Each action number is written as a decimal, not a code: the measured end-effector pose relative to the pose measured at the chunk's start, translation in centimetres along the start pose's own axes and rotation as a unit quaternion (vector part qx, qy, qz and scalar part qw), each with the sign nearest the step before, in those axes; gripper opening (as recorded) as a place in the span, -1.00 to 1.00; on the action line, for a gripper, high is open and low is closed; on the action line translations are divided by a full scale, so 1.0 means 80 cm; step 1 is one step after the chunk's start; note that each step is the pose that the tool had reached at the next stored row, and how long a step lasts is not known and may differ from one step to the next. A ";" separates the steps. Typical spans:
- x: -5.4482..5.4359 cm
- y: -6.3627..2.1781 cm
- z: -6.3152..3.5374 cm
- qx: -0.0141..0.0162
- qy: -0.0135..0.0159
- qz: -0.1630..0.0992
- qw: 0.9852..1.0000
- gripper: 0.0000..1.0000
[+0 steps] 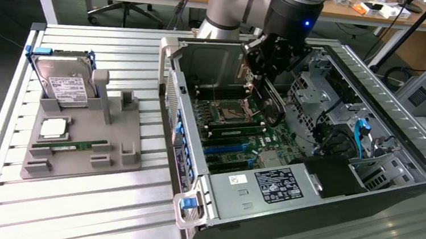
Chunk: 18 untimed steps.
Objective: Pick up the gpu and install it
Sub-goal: 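Insert the gpu into the slot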
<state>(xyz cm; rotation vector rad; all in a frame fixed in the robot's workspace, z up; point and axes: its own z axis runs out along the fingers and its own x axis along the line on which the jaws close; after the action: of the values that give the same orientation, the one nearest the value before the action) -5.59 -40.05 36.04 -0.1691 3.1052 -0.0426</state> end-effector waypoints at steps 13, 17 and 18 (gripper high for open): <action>0.000 0.000 0.000 0.000 0.000 -0.008 1.000 -0.45; 0.000 0.000 0.000 -0.001 -0.001 -0.034 0.999 -0.45; 0.000 0.000 0.000 -0.001 -0.001 -0.041 0.999 -0.45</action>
<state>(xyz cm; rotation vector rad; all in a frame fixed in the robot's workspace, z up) -5.59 -40.05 36.02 -0.2967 3.0945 -0.0406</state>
